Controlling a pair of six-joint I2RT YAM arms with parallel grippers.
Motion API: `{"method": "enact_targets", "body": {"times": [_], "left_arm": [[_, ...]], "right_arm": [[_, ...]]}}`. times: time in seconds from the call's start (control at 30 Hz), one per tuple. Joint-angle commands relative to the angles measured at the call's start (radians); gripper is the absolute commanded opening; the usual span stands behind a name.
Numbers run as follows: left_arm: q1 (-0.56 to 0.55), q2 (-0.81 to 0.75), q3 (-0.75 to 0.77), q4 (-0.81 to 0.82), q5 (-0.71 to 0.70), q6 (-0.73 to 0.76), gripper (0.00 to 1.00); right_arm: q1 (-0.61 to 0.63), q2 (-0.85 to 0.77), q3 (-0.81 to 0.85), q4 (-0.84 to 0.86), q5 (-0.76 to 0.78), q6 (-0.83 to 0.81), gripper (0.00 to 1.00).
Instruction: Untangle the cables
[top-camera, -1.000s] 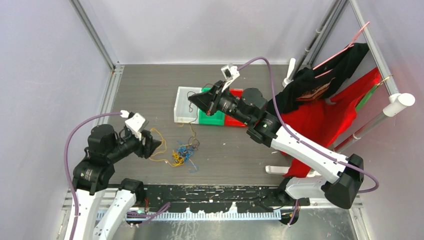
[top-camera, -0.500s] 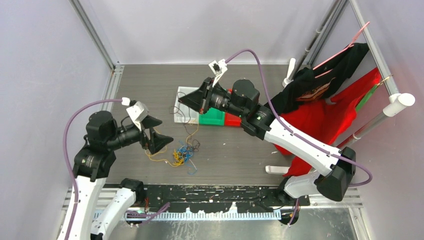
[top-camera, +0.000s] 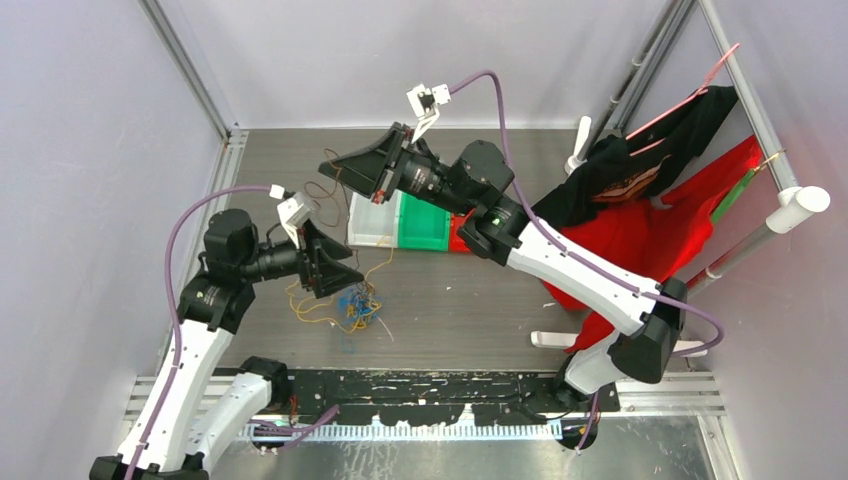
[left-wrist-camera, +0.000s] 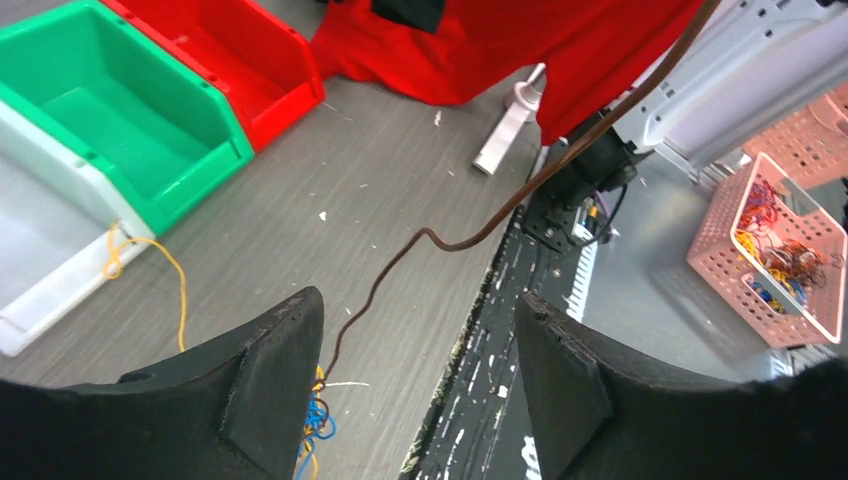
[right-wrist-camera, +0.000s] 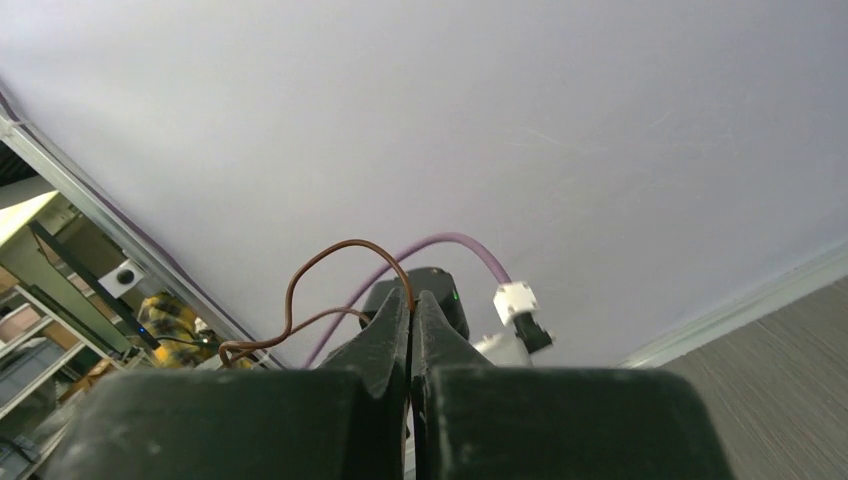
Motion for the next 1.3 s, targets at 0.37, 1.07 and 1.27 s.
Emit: {"method": "enact_targets", "body": {"times": [0.37, 1.07, 1.27], "left_arm": [[-0.066, 0.048, 0.018, 0.183, 0.000, -0.049, 0.24], [-0.066, 0.010, 0.317, 0.032, -0.044, -0.073, 0.00], [-0.067, 0.041, 0.383, 0.035, -0.034, -0.094, 0.00]], "right_arm": [[0.026, 0.053, 0.121, 0.067, -0.022, -0.007, 0.01], [-0.008, -0.314, -0.471, -0.002, -0.103, -0.422, 0.81], [0.009, -0.230, -0.489, 0.105, -0.190, -0.383, 0.79]]}}
